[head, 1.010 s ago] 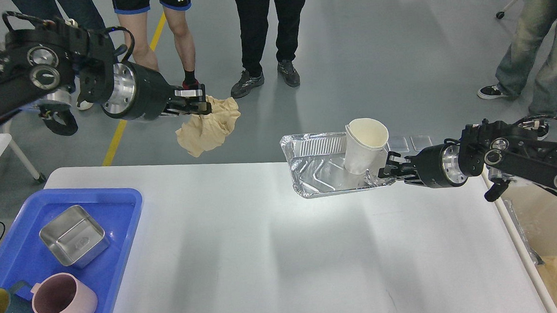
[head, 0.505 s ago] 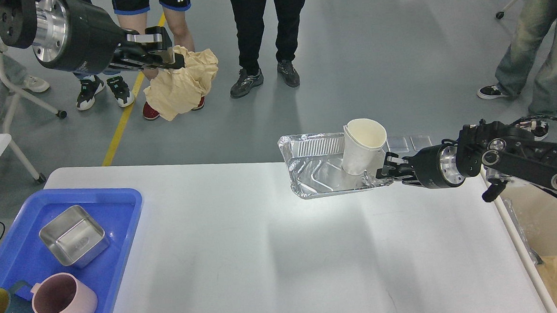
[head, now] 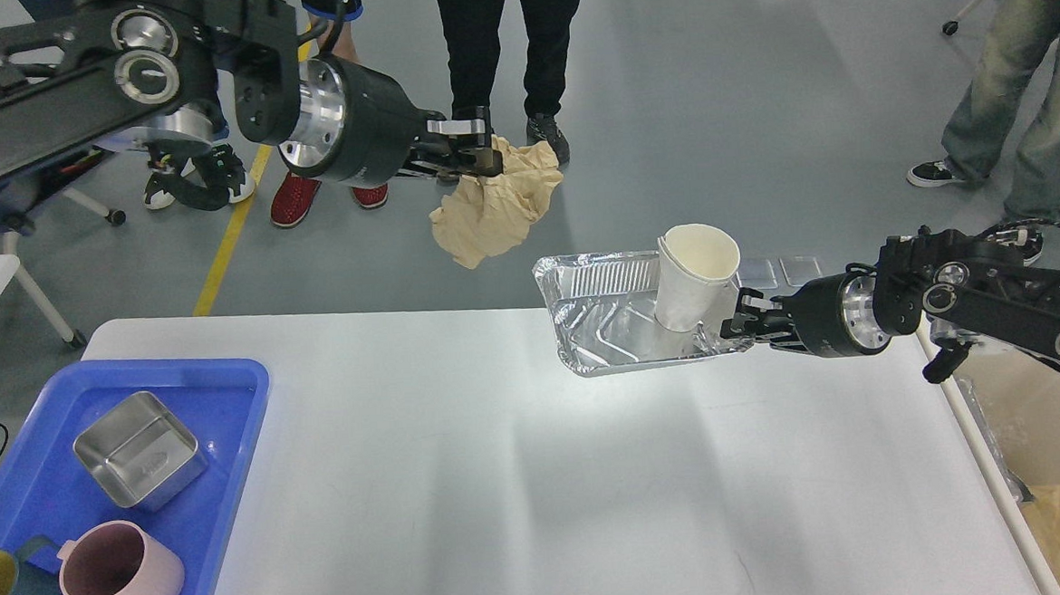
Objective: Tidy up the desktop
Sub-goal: 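Lift the crumpled paper with the left gripper and drop it into the foil tray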
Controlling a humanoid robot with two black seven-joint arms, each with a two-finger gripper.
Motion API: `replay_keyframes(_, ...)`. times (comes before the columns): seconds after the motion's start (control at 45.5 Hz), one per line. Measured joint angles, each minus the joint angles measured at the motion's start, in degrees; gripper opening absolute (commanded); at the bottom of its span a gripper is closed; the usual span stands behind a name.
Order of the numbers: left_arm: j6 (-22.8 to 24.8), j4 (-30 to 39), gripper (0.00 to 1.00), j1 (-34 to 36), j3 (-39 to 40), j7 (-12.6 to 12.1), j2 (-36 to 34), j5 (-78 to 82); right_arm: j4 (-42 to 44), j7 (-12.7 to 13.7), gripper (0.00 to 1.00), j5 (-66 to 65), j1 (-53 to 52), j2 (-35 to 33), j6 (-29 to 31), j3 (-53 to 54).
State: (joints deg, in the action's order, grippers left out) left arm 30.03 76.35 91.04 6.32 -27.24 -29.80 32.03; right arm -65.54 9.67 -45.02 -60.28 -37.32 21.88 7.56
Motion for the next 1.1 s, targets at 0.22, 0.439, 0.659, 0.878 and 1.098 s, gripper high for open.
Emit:
replay_keyframes(0.22, -1.73, -9.33, 0.04, -5.57, 0.0, 0.12, 9.83, 2.55, -0.28, 0.0, 0.0, 0.03, 0.02, -0.01, 0.0, 0.01)
replay_keyframes(0.439, -3.07, -16.16, 0.04, -9.49, 0.78, 0.64, 17.12, 3.59, -0.4, 0.0, 0.0, 0.03, 0.0, -0.11, 0.0, 0.02)
replay_keyframes(0.659, -5.23, -20.58, 0.05, -10.91, 1.0, 0.82, 23.79, 4.19, -0.7, 0.0, 0.0, 0.03, -0.01, -0.13, 0.0, 0.1)
replay_keyframes(0.878, -7.42, -23.74, 0.47, -12.44, 1.0, 1.31, 27.89, 4.21, -0.74, 0.0, 0.0, 0.03, -0.01, -0.55, 0.0, 0.21)
replay_keyframes(1.098, -10.38, -23.97, 0.74, -13.84, 0.82, 1.32, 28.42, 4.06, -1.12, -0.03, 0.0, 0.03, 0.07, -0.88, 0.0, 0.49)
